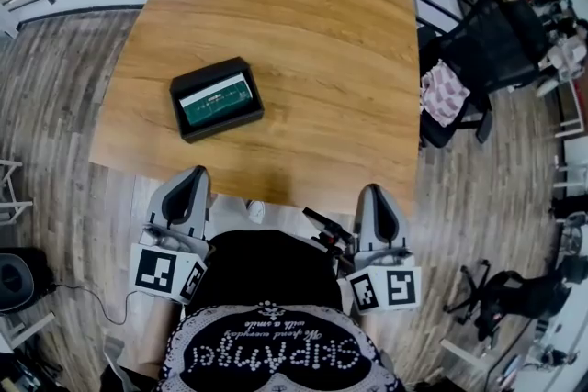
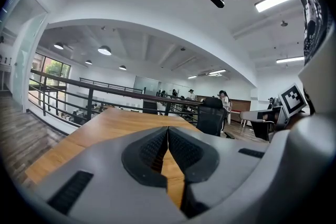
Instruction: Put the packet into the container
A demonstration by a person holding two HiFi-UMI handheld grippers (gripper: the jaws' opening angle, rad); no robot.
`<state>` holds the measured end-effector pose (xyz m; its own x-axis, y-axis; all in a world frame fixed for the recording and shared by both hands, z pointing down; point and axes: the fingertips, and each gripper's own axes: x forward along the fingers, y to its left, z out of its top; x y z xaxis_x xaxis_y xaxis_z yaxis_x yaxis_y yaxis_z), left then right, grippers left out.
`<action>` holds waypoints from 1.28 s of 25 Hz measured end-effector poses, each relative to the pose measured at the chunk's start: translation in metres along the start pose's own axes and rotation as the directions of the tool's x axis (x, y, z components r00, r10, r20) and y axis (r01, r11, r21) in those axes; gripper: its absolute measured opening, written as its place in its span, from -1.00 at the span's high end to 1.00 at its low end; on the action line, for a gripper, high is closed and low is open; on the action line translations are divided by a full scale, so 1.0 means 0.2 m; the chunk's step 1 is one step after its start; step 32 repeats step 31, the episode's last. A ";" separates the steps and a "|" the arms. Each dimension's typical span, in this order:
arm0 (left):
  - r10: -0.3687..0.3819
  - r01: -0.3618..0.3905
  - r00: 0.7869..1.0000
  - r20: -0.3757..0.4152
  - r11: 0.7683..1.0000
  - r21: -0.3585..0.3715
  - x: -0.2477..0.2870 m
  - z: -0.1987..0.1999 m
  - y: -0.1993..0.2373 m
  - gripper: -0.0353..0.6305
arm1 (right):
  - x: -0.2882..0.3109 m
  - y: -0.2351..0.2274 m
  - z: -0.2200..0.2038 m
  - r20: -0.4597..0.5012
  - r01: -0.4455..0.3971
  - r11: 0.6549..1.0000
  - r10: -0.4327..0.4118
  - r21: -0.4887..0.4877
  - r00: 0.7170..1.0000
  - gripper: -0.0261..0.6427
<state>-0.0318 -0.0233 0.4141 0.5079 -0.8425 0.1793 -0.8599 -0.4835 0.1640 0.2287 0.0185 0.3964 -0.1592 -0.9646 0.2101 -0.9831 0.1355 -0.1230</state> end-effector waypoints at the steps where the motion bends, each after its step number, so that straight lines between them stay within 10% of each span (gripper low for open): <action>1: -0.003 0.003 1.000 -0.003 1.000 -0.004 0.01 0.00 0.00 0.81 | 0.00 0.00 0.00 0.001 0.002 1.000 -0.002 0.002 1.000 0.80; 32: -0.011 0.011 0.999 -0.030 1.000 -0.030 -0.02 -0.04 -0.03 0.81 | -0.04 -0.05 -0.01 0.005 0.020 1.000 -0.019 -0.010 1.000 0.80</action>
